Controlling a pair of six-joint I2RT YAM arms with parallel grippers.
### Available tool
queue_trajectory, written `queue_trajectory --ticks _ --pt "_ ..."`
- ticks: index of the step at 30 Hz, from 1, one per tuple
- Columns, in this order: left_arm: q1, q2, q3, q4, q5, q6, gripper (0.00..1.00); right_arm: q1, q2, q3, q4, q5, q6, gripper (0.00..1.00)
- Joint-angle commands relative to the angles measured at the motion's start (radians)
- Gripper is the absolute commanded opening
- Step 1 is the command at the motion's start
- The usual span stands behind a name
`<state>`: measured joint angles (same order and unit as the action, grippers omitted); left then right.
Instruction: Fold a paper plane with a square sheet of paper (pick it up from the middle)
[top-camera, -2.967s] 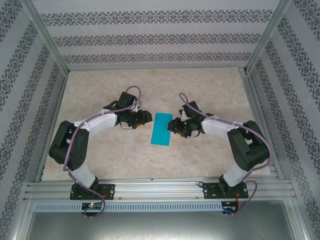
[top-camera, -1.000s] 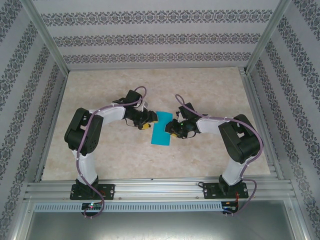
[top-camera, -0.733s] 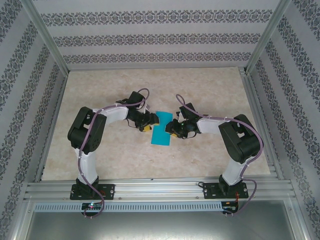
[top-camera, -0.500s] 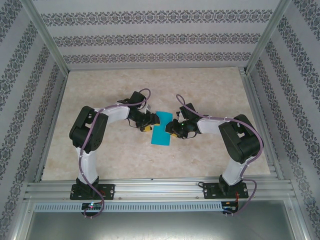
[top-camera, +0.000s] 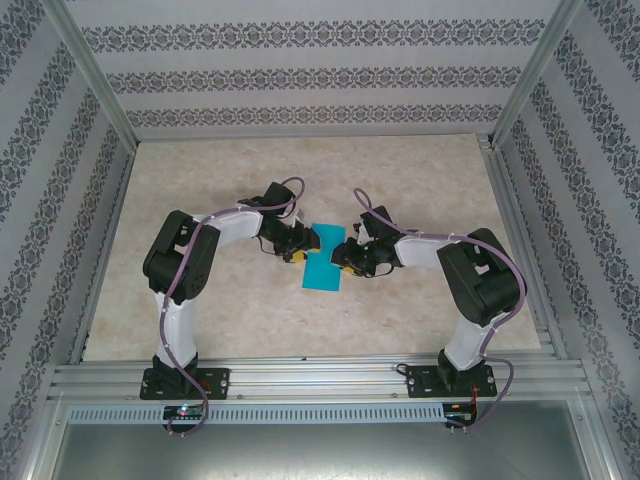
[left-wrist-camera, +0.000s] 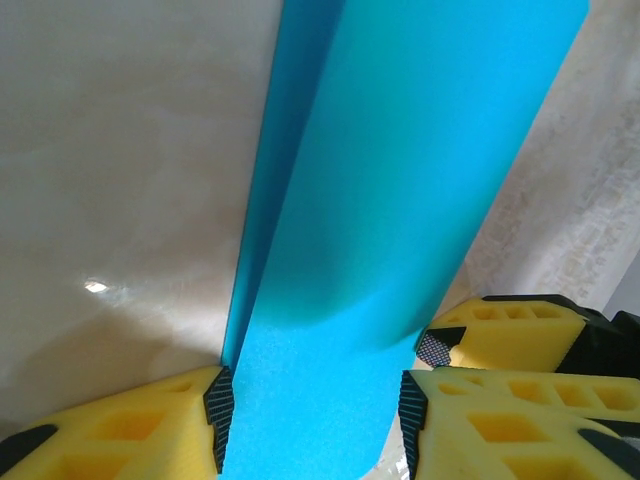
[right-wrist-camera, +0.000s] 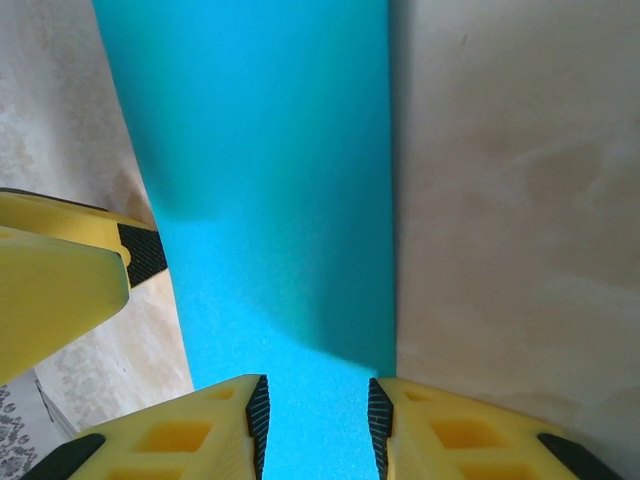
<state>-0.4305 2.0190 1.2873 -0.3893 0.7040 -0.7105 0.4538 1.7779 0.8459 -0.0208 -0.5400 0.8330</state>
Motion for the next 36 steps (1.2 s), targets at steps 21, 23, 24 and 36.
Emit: queue_trajectory --ticks 21,23,24,36 --pt "-0.018 -0.159 -0.105 -0.037 -0.067 -0.021 0.54 -0.01 0.094 -0.073 -0.029 0.098 0.006 0.34" --pt "-0.022 -0.176 -0.138 -0.033 -0.063 -0.036 0.55 -0.01 0.092 -0.078 -0.023 0.098 0.009 0.34" --pt "-0.025 -0.182 -0.153 -0.03 -0.061 -0.041 0.55 -0.01 0.092 -0.079 -0.022 0.099 0.008 0.34" --pt "-0.058 -0.148 -0.16 -0.02 -0.035 -0.061 0.56 -0.01 0.113 -0.087 -0.006 0.095 0.009 0.34"
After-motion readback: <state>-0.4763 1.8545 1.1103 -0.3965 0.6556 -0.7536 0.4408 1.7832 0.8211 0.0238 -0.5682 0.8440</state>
